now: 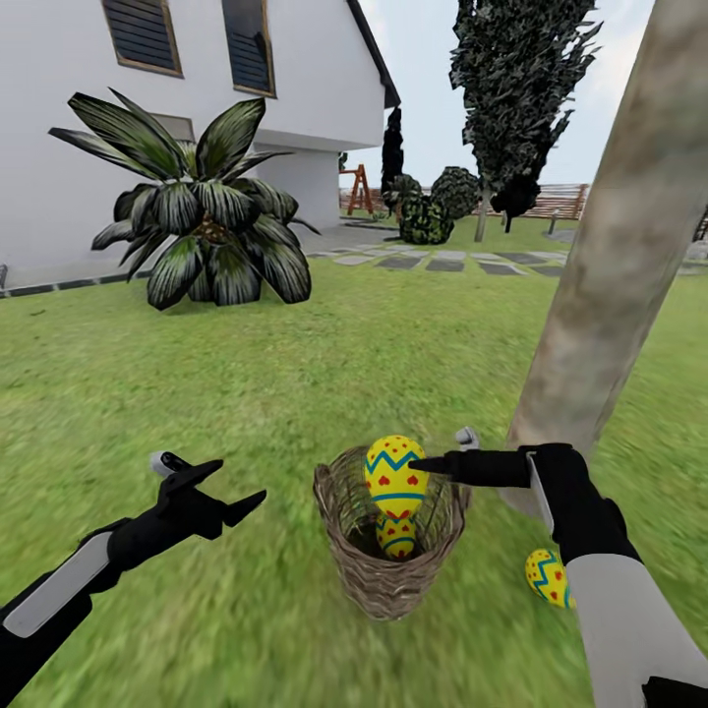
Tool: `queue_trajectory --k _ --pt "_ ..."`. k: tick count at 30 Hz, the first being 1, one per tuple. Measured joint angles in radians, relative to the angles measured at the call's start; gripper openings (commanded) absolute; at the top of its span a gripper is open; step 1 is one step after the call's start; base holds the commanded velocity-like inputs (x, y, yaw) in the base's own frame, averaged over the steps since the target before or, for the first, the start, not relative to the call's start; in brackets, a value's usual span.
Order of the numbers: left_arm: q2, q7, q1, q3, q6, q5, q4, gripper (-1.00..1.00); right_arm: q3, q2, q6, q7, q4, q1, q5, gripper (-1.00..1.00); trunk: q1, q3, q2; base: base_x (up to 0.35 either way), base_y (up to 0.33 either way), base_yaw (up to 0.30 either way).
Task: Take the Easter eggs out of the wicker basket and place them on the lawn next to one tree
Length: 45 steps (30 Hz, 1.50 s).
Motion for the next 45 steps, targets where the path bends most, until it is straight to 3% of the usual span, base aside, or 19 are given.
queue_trajectory --k 3,14,15,17,18,21,24,34,37,39,43,45 --pt "-0.017 0.0 0.0 0.001 -0.004 -0.001 0.0 1.0 0.0 0.001 0.0 0.0 0.0 0.0 0.0 -1.0 0.0 0.003 0.0 0.0 0.0 -0.246" --pt "-0.021 0.0 0.0 -0.001 -0.005 -0.001 -0.006 1.0 -0.001 -0.001 0.0 0.002 0.0 0.0 0.0 -1.0 0.0 0.013 0.0 0.0 0.0 -0.246" --pt "-0.021 0.0 0.0 -0.001 -0.005 -0.001 -0.007 1.0 -0.013 -0.002 0.0 0.002 0.001 0.0 0.0 -1.0 0.0 0.014 0.0 0.0 0.0 -0.246" --pt "-0.022 0.0 0.0 -0.002 -0.006 -0.002 -0.006 1.0 -0.1 -0.002 0.001 0.001 0.001 0.0 0.002 -1.0 0.0 0.015 0.0 0.0 0.0 -0.246" --pt "-0.033 0.001 0.0 -0.001 -0.007 -0.005 -0.004 1.0 -0.114 -0.002 0.001 0.001 0.001 0.0 0.002 -1.0 0.0 0.016 0.0 0.0 0.0 -0.246" --pt "-0.063 0.002 0.0 -0.002 -0.007 -0.011 0.0 1.0 -0.127 -0.003 0.001 0.0 0.001 0.0 0.003 -1.0 0.0 0.019 0.0 0.0 0.0 -0.246" --pt "-0.066 0.002 0.0 -0.002 -0.007 -0.012 -0.003 1.0 -0.13 -0.005 0.003 0.0 0.001 0.0 0.004 -1.0 0.0 0.022 0.0 0.0 0.0 -0.246" --pt "-0.07 0.002 0.0 -0.004 -0.008 -0.011 -0.005 1.0 -0.129 -0.075 0.002 -0.025 0.009 0.001 0.029 -1.0 0.0 0.032 0.0 0.0 0.0 -0.246" --pt "-0.093 0.002 0.0 -0.005 -0.009 -0.011 -0.002 1.0 -0.129 -0.098 0.002 -0.036 0.01 0.0 0.038 -1.0 0.0 0.035 0.0 0.0 0.0 -0.246" --pt "-0.098 0.002 0.0 -0.005 -0.009 -0.011 -0.002 1.0 -0.128 -0.107 0.002 -0.038 0.009 0.0 0.082 -1.0 0.0 0.037 0.0 0.0 0.0 -0.246" --pt "-0.111 0.005 0.0 -0.005 -0.01 -0.012 0.0 1.0 -0.128 -0.119 0.0 -0.041 0.004 0.0 0.265 -1.0 0.0 0.041 0.0 0.0 0.0 -0.242" --pt "-0.117 0.023 0.0 -0.005 -0.01 -0.012 -0.001 1.0 -0.125 -0.116 -0.001 -0.073 0.005 0.0 0.316 -1.0 0.0 0.043 0.0 0.0 0.0 -0.194"
